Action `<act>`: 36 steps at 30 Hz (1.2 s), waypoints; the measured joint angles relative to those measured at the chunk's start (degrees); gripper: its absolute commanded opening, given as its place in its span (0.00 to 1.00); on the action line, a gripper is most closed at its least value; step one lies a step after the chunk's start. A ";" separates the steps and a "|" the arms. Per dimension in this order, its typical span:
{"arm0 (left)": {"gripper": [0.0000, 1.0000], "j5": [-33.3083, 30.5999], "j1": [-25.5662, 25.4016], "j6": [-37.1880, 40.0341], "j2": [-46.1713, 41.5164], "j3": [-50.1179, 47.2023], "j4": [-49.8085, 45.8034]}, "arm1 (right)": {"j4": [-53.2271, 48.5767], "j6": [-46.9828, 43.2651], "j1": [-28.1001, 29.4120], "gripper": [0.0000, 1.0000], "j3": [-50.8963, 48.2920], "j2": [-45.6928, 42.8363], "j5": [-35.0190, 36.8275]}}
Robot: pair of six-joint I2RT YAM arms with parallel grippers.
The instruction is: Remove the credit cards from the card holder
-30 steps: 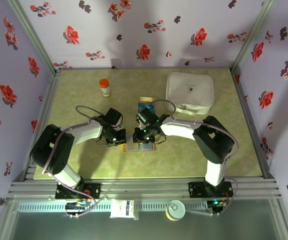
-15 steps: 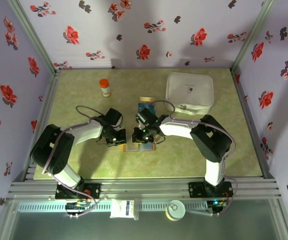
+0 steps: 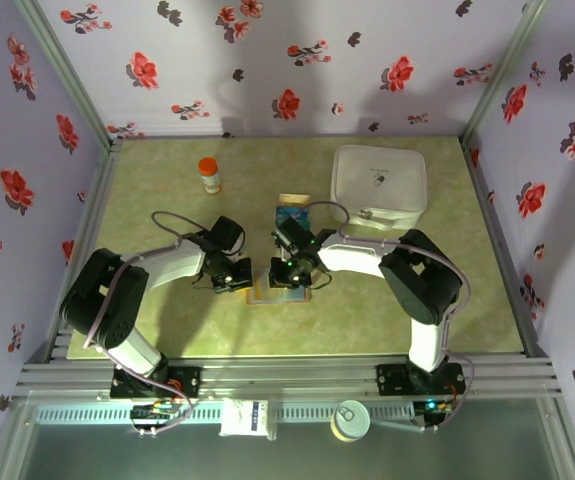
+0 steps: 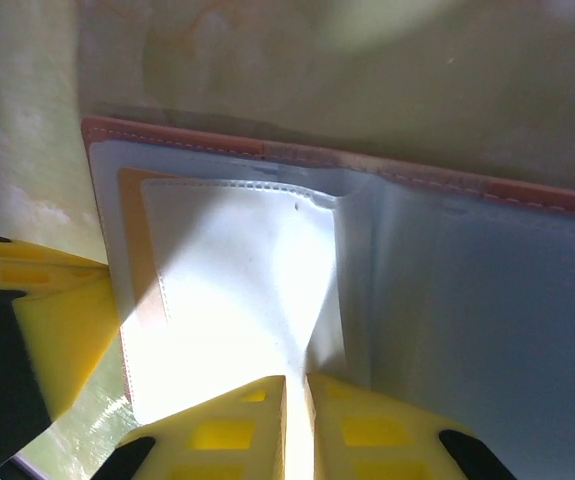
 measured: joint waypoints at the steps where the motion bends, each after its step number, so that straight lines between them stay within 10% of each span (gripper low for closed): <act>1: 0.00 0.00 0.00 0.02 0.00 0.00 0.00 | 0.20 0.00 -0.13 0.15 -0.35 -0.22 -0.02; 15: 0.00 -1.86 0.17 0.83 -1.53 2.29 -3.98 | 15.50 2.47 -4.02 0.15 -10.58 -2.19 -8.11; 25: 0.26 2.58 0.26 -1.84 -6.43 3.56 -0.35 | 18.32 3.61 -4.39 0.15 -12.07 -2.40 -9.73; 36: 0.32 6.38 -0.09 -4.37 -1.14 2.71 5.07 | 18.29 3.74 -4.44 0.15 -12.07 -2.40 -9.75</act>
